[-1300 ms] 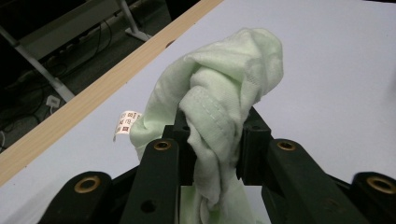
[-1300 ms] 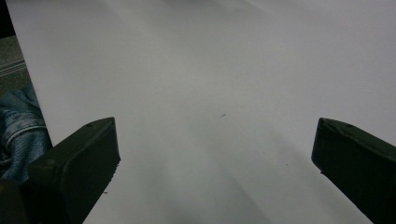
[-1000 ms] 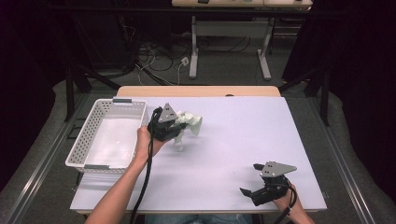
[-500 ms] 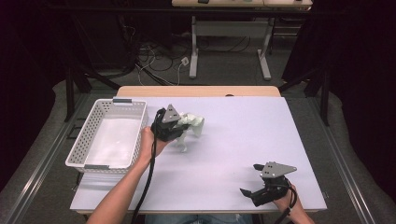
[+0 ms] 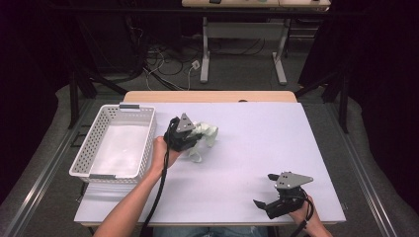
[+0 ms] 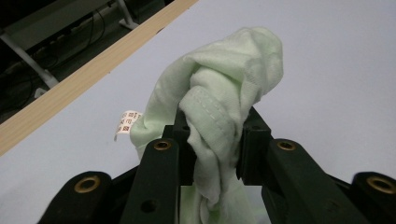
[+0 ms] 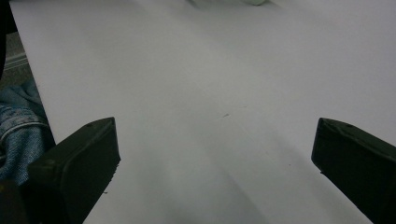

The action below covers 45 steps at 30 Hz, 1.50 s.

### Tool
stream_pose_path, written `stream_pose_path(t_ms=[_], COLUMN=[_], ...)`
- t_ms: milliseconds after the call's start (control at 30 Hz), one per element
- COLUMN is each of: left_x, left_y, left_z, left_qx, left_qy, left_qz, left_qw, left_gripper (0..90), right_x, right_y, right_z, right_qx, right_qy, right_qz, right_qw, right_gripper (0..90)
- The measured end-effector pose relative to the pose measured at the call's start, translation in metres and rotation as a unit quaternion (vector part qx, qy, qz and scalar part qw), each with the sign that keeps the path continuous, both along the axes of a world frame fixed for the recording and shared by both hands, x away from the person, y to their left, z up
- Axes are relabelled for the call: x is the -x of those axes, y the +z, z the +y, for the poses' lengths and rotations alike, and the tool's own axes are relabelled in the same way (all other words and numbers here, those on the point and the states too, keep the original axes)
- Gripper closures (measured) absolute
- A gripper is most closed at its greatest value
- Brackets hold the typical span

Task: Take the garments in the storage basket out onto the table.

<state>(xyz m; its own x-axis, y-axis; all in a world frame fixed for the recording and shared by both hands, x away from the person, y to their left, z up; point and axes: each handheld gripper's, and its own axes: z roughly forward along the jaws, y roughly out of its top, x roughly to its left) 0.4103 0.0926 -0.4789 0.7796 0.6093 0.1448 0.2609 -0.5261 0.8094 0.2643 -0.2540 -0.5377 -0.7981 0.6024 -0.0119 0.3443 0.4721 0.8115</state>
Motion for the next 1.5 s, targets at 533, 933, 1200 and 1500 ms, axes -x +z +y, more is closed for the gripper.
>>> stream_pose_path(t_ms=[533,933,1200,1500], left_x=[-0.009,-0.019,-0.021,-0.015], left_y=[-0.022,-0.044,-0.056,-0.044], left_z=[-0.005,-0.015,-0.022,-0.012], left_qx=[-0.01,-0.029,-0.045,-0.029], left_qy=[0.004,0.004,-0.008,0.001], left_qz=[0.026,0.053,0.079,0.098], left_qw=[0.9996,0.9982,0.9958,0.9947], left_gripper=[73.3,71.8,64.0,20.3], right_x=[-0.001,-0.001,-0.001,0.0], right_y=[0.0,-0.001,-0.001,-0.001], right_z=[0.0,0.0,-0.001,0.0], right_qx=[0.0,-0.003,0.006,0.0], right_qy=[0.002,0.005,0.007,0.006], right_qz=[0.002,0.003,0.003,-0.001], right_qw=[1.0,1.0,1.0,1.0], right_gripper=[0.5,0.5,0.5,0.5])
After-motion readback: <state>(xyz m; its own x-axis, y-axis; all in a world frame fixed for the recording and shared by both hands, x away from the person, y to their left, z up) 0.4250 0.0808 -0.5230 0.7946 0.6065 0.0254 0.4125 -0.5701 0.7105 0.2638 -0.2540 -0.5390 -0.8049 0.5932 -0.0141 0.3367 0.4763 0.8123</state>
